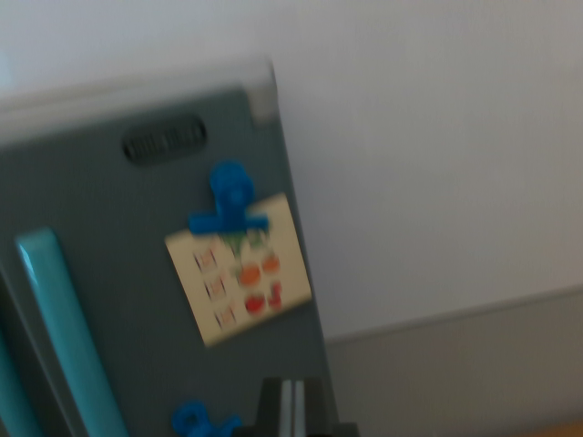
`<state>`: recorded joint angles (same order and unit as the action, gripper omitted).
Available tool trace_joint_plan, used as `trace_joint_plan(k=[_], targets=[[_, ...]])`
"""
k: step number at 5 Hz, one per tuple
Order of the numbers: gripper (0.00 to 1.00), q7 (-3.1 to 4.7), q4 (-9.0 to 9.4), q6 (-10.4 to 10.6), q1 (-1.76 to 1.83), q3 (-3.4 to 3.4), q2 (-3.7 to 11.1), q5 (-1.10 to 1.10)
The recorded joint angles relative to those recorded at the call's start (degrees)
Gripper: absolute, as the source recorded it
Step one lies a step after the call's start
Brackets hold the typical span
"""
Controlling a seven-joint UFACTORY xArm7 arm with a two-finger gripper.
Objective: Close fridge door
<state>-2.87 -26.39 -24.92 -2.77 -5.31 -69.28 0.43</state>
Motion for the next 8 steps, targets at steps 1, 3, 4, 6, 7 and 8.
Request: trace_joint_plan(k=[1, 3, 4, 6, 7, 8], targets=[[1.0, 0.0, 0.0, 0.0, 0.0, 0.0, 0.0, 0.0], [1.0, 0.0, 0.0, 0.0, 0.0, 0.04, 3.0, 0.0], [1.0, 0.0, 0.0, 0.0, 0.0, 0.14, 6.45, 0.0], [1.0, 0.0, 0.0, 0.01, 0.0, 0.59, 10.36, 0.0], [1.0, 0.0, 0.0, 0.01, 0.0, 0.59, 10.36, 0.0], [1.0, 0.0, 0.0, 0.03, 0.0, 1.27, 14.01, 0.0]])
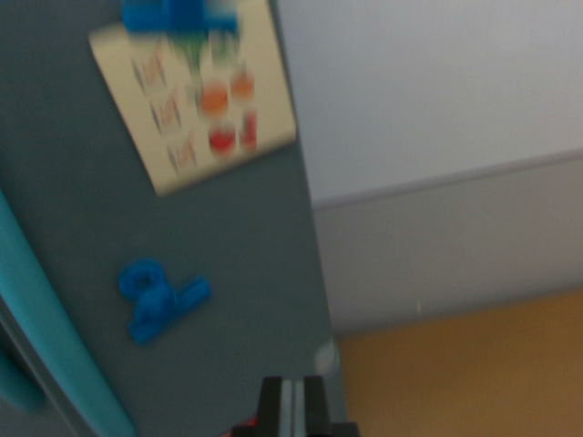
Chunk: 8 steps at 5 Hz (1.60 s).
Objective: Close fridge door
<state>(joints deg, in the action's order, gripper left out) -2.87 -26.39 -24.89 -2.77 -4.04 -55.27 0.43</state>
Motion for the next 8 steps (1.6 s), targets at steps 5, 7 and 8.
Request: trace_joint_plan(k=[5, 7, 8], targets=[[1.0, 0.0, -0.3, 0.03, 0.01, 2.2, 5.29, 0.0], [1.0, 0.0, -1.85, 0.03, 0.01, 3.16, 7.78, 0.0], [1.0, 0.0, -4.78, 0.04, 0.01, 4.36, 11.21, 0.0]])
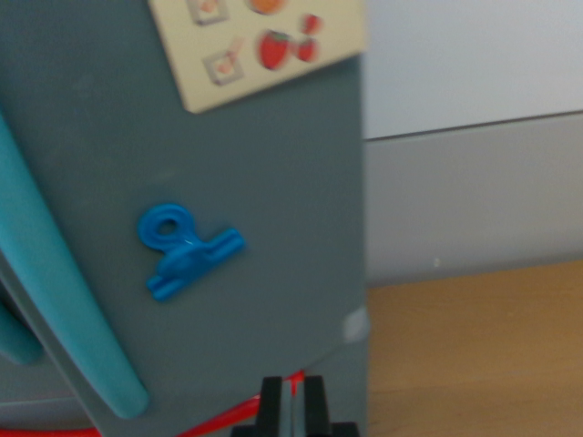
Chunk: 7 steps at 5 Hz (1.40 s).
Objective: Close fridge door
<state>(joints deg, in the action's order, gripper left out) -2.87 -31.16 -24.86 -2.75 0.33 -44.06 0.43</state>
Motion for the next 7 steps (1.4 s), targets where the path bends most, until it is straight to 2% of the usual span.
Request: trace_joint_plan(k=[1, 2, 3, 4, 5, 6, 7], targets=[[1.0, 0.0, 0.0, 0.0, 0.0, 0.0, 0.0, 0.0], [1.0, 0.0, -2.6, 0.01, 0.0, 1.6, 4.11, 0.0], [1.0, 0.0, -2.6, 0.01, 0.0, 1.6, 4.11, 0.0], [1.0, 0.0, -5.86, 0.21, 0.0, 3.27, 8.76, 0.0], [1.0, 0.0, -5.86, 0.21, 0.0, 3.27, 8.76, 0.0], [1.0, 0.0, -9.46, 1.46, 0.0, 4.95, 13.48, 0.0], [1.0, 0.0, -9.46, 1.46, 0.0, 4.95, 13.48, 0.0]])
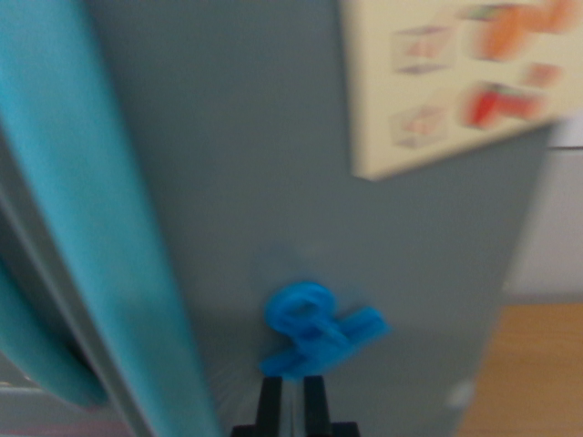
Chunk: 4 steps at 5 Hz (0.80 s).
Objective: Close fridge door
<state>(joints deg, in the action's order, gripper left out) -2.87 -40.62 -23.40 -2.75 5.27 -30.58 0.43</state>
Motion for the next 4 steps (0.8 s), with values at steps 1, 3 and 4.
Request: trace_joint_plan(k=[1, 3, 4], targets=[[1.0, 0.0, -2.9, 0.03, 0.0, 1.65, 3.83, 0.0], [1.0, 0.0, -5.72, 0.03, 0.0, 2.69, 6.65, 0.0], [1.0, 0.0, -5.72, 0.03, 0.0, 2.69, 6.65, 0.0]])
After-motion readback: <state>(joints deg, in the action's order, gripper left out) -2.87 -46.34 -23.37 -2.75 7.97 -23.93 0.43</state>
